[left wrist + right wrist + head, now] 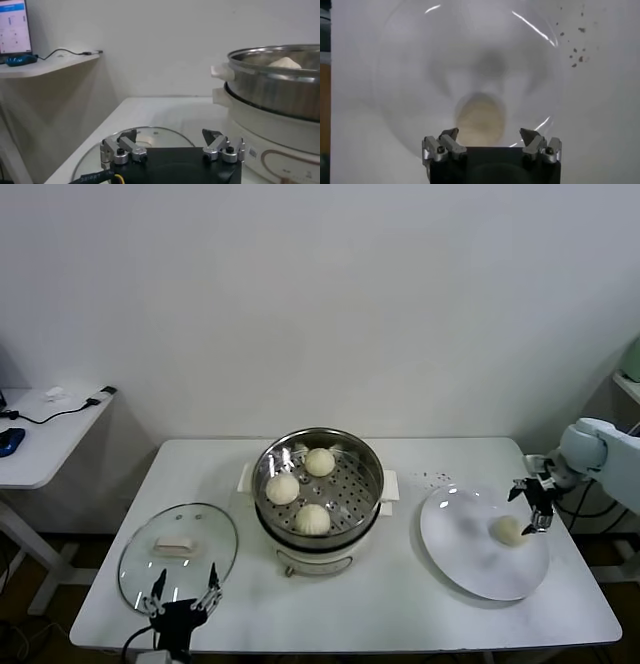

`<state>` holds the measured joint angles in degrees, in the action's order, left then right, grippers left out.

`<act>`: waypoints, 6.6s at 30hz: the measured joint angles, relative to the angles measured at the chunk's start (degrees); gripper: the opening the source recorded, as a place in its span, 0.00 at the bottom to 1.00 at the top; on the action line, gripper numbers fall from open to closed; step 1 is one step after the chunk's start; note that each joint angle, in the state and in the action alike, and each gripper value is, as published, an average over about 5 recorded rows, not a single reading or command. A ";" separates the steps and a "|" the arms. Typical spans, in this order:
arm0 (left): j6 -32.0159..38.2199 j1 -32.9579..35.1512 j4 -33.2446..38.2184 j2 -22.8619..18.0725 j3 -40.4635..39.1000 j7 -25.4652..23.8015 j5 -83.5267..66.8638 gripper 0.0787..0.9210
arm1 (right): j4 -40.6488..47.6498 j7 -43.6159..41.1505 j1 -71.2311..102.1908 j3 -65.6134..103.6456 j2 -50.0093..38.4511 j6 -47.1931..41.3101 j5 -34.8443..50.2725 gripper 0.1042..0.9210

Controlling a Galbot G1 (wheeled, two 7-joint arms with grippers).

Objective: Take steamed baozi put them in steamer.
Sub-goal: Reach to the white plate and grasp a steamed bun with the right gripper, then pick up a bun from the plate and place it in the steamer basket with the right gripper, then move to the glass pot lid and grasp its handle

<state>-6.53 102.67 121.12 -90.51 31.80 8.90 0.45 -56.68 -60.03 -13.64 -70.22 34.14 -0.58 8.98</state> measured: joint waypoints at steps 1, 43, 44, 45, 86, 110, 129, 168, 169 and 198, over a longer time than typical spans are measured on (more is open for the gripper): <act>-0.03 -0.03 -0.02 -0.02 -0.04 -0.01 0.02 0.88 | 0.18 0.08 0.64 0.48 0.13 -0.14 -0.17 0.88; 0.13 0.50 0.64 0.15 -0.85 0.26 0.16 0.88 | -2.07 -1.06 0.55 2.77 -0.92 -1.02 -1.46 0.62; 0.15 0.51 0.69 0.20 -0.91 0.26 0.16 0.88 | -2.68 -1.14 -0.77 1.79 -0.98 -1.11 -0.81 0.62; 0.18 0.53 0.75 0.27 -0.99 0.26 0.16 0.88 | -3.37 -1.19 -2.31 0.65 -0.99 -1.22 -0.01 0.62; 0.39 1.93 2.62 1.29 -1.97 0.49 -0.35 0.88 | -29.01 19.59 -34.65 -28.54 25.21 -22.88 44.83 0.62; 0.15 1.83 2.68 1.70 -1.73 0.38 -0.58 0.88 | -24.13 21.54 -29.10 -26.22 27.93 -23.73 43.56 0.83; -0.30 1.42 4.84 4.02 -0.51 1.92 -0.56 0.88 | -21.45 38.49 -19.72 -0.32 16.17 -17.85 46.84 0.88; 12.53 -3.93 -4.14 11.57 3.91 9.00 16.07 0.88 | -35.74 57.75 99.78 101.94 25.59 17.69 18.46 0.88; 13.27 -3.91 -5.04 11.85 4.15 10.09 19.00 0.88 | -35.82 57.90 100.71 102.22 26.41 18.26 18.17 0.88; 15.68 -13.17 -34.53 20.31 5.59 24.20 68.87 0.88 | -39.12 59.88 109.63 105.49 37.81 22.98 14.12 0.88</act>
<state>9.15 89.50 86.59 -70.20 37.39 33.10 69.32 -95.80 -0.14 95.99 35.27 71.95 22.40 23.11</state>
